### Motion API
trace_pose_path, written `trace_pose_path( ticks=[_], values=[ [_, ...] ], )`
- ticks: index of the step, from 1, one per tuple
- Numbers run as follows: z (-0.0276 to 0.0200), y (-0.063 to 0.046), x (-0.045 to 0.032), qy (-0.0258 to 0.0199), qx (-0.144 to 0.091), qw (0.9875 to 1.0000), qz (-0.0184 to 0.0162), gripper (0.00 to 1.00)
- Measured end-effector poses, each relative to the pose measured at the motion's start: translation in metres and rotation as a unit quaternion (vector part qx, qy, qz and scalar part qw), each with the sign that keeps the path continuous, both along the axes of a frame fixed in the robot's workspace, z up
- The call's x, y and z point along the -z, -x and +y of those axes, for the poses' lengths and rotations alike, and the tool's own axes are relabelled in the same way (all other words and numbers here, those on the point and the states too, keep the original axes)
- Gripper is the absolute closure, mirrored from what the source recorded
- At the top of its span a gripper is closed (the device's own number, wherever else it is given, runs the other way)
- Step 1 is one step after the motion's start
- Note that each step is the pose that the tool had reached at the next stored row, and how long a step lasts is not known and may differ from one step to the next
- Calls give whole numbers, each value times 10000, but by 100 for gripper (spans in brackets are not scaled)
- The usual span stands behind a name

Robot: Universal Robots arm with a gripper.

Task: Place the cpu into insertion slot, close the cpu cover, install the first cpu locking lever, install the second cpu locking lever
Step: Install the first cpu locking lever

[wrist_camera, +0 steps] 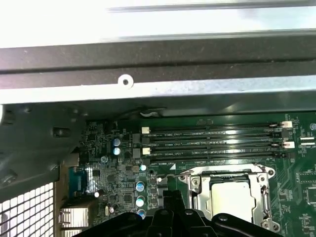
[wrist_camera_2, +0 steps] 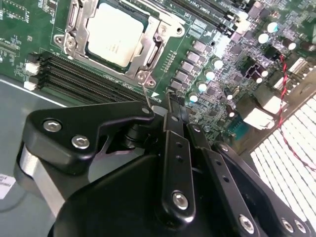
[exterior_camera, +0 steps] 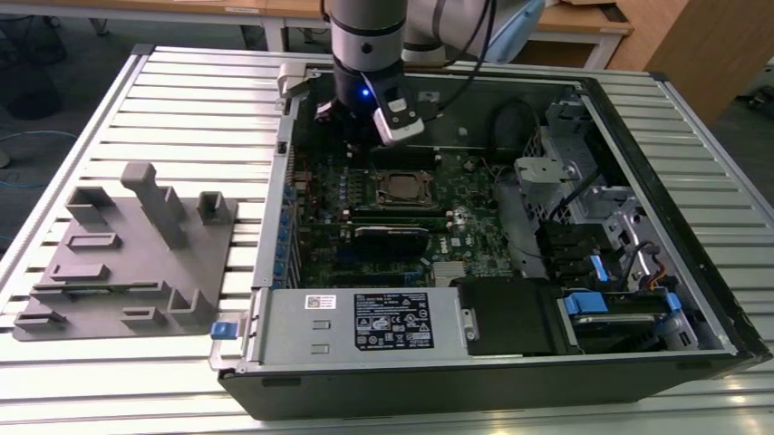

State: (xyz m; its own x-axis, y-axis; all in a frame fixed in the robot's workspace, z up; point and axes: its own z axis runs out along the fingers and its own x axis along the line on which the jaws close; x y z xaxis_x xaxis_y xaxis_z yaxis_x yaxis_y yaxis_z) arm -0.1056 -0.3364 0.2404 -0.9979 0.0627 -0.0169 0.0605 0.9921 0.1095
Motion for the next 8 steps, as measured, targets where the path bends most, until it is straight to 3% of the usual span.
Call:
trace_pose_path(
  ticks=[4,8],
  values=[
    [0,1,-69,0,1,10000,0,89],
    [0,1,-69,-2,0,10000,-1,89]
  ],
)
